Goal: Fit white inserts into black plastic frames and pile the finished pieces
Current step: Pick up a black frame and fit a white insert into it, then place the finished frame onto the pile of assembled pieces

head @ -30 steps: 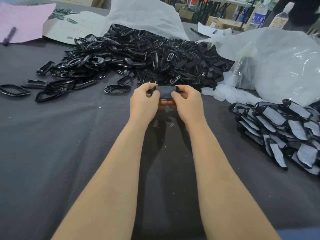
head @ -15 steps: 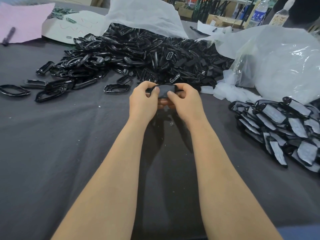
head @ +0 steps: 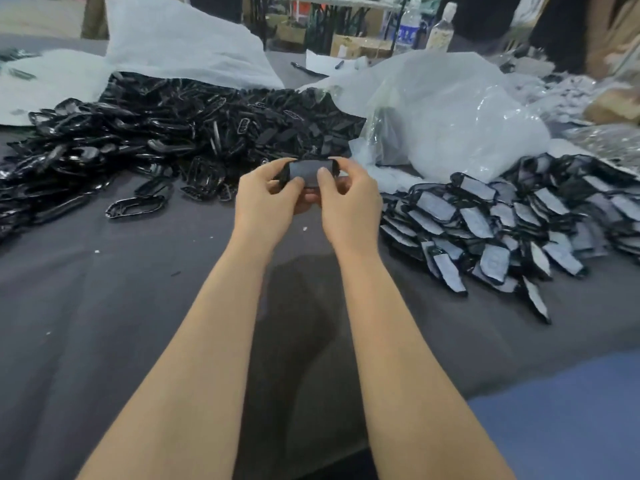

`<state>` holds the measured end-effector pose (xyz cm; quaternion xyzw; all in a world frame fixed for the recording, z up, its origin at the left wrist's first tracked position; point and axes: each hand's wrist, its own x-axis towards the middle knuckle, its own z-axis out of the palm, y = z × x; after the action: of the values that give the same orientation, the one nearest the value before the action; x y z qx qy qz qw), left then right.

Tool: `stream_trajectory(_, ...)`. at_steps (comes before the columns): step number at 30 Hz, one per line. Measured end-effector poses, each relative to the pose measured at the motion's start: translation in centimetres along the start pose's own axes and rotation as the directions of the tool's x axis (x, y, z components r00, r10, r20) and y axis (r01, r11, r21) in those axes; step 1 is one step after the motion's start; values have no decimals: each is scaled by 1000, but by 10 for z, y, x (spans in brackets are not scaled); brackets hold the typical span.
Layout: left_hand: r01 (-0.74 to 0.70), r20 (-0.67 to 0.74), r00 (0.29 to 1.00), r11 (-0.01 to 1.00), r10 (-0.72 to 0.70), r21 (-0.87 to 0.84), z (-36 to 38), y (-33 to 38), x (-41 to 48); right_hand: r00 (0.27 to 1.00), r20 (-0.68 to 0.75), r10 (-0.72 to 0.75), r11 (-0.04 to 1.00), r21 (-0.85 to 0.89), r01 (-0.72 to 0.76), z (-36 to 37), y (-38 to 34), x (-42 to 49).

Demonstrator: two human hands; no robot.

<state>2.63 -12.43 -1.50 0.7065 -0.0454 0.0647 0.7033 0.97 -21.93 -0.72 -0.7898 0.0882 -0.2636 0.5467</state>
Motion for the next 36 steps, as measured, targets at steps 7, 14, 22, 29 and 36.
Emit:
stream_trajectory(7, -82, 175, 983, 980, 51, 179, 96, 17, -7, 972, -230, 57, 991, -107, -83, -85, 21, 21)
stream_trajectory(14, -206, 167, 975, 871, 145, 446, 149, 7, -17, 932, -357, 58, 963, -225, -146, -116, 48, 19)
stream_trajectory(22, -163, 188, 979, 840, 75, 517, 159, -11, -5, 933, -353, 68, 824, -507, -252, -116, 62, 25)
stream_trajectory(29, -136, 161, 984, 914, 79, 383, 147, -2, -4, 919, -393, -18, 845, -498, -196, -105, 50, 25)
stream_trajectory(36, -67, -170, 982, 993, 83, 100, 58, 12, 12, 985, -157, -74, 919, -393, 7, -20, 6, 12)
